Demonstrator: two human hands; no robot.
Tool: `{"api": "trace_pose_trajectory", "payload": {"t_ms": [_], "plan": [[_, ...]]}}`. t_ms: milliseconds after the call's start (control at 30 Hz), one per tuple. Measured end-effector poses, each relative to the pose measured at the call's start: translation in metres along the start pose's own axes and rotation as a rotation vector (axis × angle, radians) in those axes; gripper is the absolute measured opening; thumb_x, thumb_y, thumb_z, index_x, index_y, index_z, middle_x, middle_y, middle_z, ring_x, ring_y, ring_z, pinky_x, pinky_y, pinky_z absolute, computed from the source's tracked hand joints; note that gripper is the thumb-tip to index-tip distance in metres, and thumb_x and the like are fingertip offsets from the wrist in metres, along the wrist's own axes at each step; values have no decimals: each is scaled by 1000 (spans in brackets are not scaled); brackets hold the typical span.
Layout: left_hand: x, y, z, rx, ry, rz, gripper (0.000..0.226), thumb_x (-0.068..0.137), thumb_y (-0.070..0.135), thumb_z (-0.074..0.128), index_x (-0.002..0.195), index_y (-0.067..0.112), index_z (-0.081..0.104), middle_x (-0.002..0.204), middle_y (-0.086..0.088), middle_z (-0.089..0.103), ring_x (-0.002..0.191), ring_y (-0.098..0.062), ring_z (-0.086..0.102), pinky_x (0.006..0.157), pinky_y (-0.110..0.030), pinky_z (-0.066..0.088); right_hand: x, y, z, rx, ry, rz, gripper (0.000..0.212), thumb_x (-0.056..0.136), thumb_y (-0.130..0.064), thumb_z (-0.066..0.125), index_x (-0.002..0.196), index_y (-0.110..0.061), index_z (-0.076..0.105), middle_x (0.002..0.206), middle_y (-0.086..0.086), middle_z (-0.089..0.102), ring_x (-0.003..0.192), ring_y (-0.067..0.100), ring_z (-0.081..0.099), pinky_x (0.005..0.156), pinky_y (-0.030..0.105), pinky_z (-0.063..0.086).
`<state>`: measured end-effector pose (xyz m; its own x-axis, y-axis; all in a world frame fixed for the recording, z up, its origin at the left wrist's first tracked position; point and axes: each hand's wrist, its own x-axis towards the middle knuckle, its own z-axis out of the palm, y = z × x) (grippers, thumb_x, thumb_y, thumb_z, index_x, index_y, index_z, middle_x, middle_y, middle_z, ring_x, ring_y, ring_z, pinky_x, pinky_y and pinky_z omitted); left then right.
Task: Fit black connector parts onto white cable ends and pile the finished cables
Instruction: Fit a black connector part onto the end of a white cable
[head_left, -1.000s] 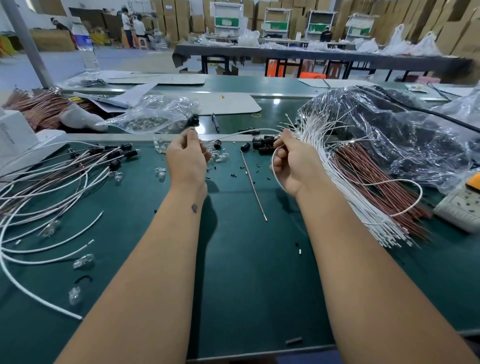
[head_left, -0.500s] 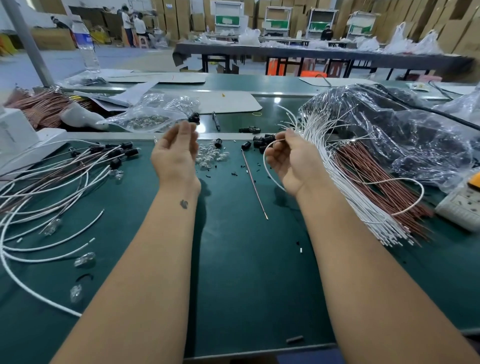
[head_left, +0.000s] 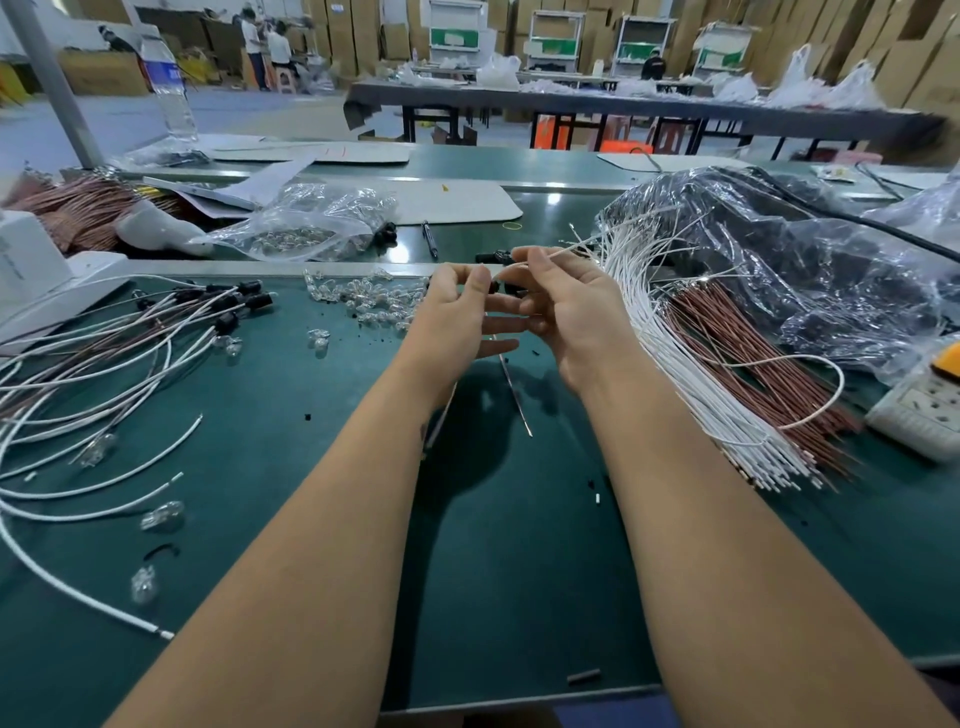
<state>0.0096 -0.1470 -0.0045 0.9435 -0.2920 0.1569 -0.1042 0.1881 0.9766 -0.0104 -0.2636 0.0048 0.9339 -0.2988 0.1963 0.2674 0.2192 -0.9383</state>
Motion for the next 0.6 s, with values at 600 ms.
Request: {"api": "trace_pose_trajectory", "payload": {"t_ms": [600], "plan": [[6,-5,-11,415,129,132,14,101,29,44,96,16,44,61,2,53,44,-3,43,47,-19,35,-5,7,15,-82,15,173,13,94,-11,59,82,-13,60,61,-3,65,47,7,52,51,20,46]]}}
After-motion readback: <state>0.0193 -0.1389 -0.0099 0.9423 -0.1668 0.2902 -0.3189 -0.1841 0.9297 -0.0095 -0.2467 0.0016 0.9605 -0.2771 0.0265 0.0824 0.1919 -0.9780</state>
